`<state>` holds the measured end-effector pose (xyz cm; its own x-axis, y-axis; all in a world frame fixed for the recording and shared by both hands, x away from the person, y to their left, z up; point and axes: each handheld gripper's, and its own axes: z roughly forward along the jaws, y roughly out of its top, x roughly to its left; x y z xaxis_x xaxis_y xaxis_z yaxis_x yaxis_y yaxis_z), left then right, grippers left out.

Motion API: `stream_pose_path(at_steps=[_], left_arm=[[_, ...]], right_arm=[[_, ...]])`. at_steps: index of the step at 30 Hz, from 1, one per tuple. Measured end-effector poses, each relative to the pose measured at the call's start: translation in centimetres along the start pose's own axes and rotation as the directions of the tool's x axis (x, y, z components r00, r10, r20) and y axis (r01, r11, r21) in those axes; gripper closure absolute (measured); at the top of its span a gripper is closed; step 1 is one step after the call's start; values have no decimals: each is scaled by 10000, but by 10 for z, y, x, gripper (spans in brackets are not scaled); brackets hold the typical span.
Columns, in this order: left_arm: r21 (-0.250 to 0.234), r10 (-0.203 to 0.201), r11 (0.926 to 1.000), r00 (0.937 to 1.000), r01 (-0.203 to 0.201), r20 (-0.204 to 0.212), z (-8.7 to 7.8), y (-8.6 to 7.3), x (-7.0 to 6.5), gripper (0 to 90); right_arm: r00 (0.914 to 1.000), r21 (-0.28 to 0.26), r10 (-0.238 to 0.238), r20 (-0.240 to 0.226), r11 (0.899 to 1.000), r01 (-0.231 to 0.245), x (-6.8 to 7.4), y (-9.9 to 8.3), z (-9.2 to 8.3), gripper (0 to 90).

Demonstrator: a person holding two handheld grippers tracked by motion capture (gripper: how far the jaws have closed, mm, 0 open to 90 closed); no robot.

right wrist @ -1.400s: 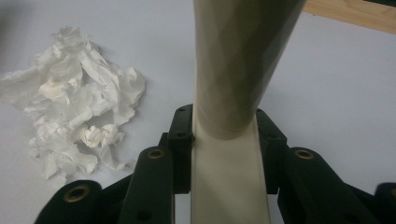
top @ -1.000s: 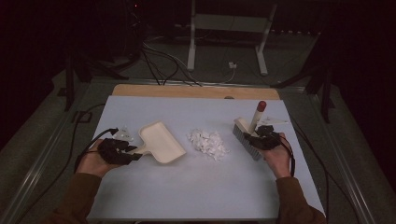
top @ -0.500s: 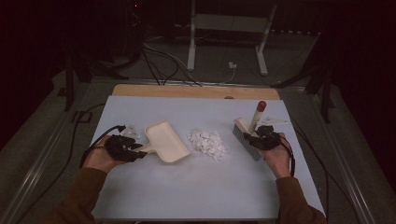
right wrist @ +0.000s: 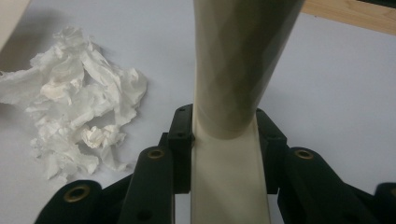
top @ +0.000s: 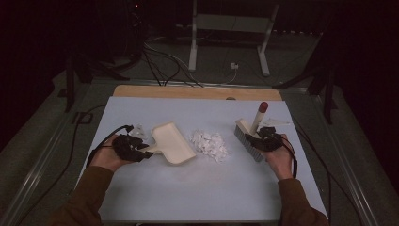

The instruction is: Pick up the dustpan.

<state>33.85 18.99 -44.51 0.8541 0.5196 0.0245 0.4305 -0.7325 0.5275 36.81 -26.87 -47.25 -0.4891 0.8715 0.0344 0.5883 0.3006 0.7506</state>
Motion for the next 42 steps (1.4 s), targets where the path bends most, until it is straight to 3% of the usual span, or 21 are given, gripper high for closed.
stream_pose_path(at_steps=[11, 24, 42], left_arm=[[473, 319, 9983, 9990, -334, 318, 10, 6, -4, 662], [664, 456, 9965, 9967, -501, 670, 18, 10, -4, 662], [920, 589, 9936, 9953, -658, 762, 27, 17, -6, 662]], right_arm=[[10000, -4, 61, -24, 10000, -61, -1, 0, 0, 666], [9997, -41, 212, -135, 9998, -212, -2, -1, 0, 666], [9999, 27, 122, -109, 9999, -121, 0, 2, 2, 666]])
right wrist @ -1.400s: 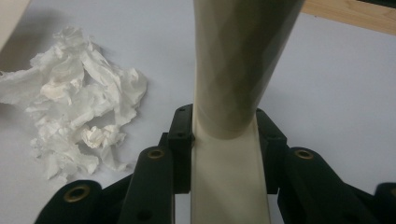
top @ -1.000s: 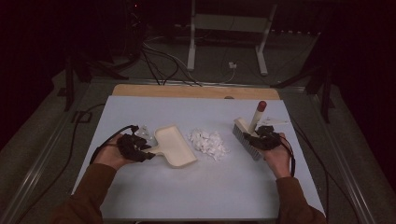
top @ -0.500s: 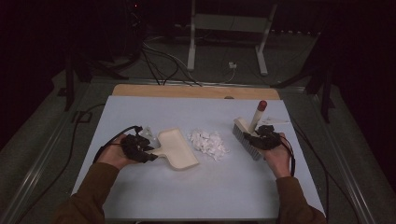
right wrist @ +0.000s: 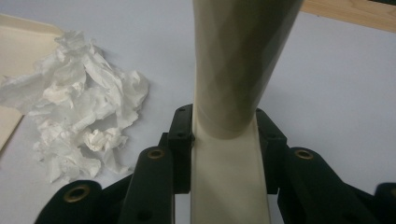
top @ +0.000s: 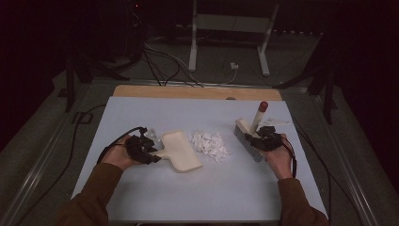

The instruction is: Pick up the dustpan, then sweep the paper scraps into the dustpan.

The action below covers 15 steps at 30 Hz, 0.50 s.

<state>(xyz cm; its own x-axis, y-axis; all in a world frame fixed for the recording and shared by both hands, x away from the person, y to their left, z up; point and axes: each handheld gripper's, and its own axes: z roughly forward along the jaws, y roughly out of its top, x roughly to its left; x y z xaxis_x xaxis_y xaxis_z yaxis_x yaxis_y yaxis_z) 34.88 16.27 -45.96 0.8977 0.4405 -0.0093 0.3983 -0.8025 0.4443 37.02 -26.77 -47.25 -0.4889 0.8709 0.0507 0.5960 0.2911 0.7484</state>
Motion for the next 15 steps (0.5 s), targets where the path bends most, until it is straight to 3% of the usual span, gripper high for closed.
stream_pose_path(at_steps=[5, 15], left_arm=[[94, 54, 9999, 10000, -54, 58, -1, 2, 2, 662], [171, 43, 9998, 10000, -44, 74, 3, 6, 2, 662]], right_arm=[[9999, -3, 71, -111, 10000, -71, 3, 7, -1, 666], [9971, 82, -698, -289, 9975, 701, 18, 38, 11, 667]])
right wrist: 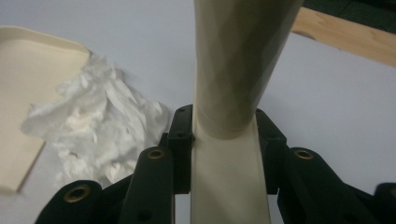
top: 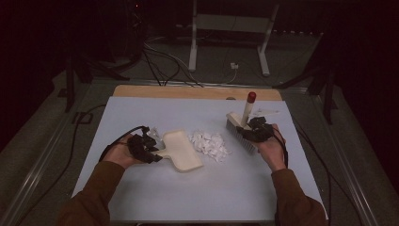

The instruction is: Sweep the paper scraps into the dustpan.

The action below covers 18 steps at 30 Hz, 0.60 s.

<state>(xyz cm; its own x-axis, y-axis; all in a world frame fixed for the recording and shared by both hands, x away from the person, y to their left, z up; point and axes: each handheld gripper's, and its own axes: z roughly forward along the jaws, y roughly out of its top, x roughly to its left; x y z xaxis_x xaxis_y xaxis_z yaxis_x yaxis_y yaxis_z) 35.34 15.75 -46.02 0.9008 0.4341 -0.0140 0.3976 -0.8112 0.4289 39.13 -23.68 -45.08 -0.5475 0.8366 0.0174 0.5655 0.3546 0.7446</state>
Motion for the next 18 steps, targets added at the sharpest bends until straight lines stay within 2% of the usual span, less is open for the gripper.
stream_pose_path(at_steps=[5, 9, 18], left_arm=[[31, 25, 10000, 10000, -25, 27, 3, 3, 1, 662], [5, 22, 10000, 10000, -22, 58, 6, 5, 2, 662], [69, 87, 9999, 9999, -87, 91, 9, 8, 2, 661]], right_arm=[[9997, -42, -177, -149, 9998, 176, 4, 11, 12, 667], [9979, 6, -533, -358, 9986, 533, 12, 13, 24, 667], [9834, 225, -1586, -882, 9867, 1611, 32, 16, 42, 667]])
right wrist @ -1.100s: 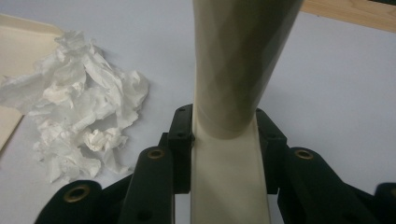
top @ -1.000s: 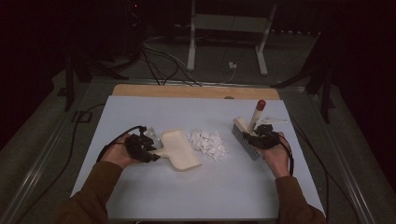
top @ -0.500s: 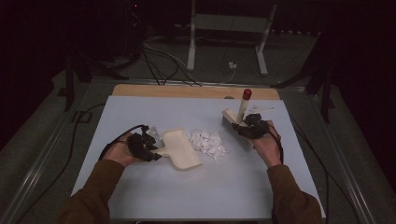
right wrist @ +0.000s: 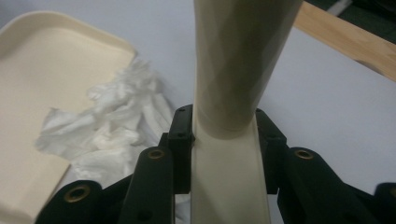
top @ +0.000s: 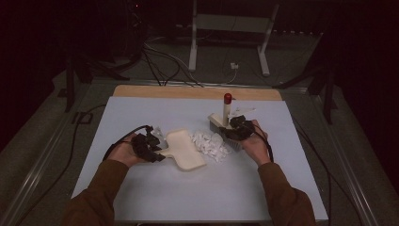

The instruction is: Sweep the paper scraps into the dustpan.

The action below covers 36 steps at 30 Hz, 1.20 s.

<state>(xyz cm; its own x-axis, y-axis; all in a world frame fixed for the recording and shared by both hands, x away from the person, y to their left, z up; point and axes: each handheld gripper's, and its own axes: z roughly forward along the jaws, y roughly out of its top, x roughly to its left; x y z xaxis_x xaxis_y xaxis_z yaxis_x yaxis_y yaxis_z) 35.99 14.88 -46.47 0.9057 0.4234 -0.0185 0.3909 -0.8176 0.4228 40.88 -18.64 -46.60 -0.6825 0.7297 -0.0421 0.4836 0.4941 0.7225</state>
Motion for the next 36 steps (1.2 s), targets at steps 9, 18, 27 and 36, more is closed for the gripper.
stream_pose_path(at_steps=[9, 18, 27, 36], left_arm=[[-5, 86, 10000, 10000, -86, 46, 1, 2, -1, 662], [20, 285, 9996, 9996, -285, 69, 3, 7, -3, 662], [-13, 340, 9994, 9994, -340, 90, 4, 9, -6, 661], [48, 447, 9990, 9989, -448, 127, 3, 9, -6, 661]], right_arm=[[9985, 18, -419, -350, 9991, 420, 13, 2, 5, 667], [9895, -190, -1033, -1013, 9946, 1019, 22, 4, 7, 667], [9578, -603, -2012, -2051, 9794, 1928, 38, 8, 7, 667], [9468, -1034, -2114, -2427, 9760, 1915, 34, 10, -3, 666]])
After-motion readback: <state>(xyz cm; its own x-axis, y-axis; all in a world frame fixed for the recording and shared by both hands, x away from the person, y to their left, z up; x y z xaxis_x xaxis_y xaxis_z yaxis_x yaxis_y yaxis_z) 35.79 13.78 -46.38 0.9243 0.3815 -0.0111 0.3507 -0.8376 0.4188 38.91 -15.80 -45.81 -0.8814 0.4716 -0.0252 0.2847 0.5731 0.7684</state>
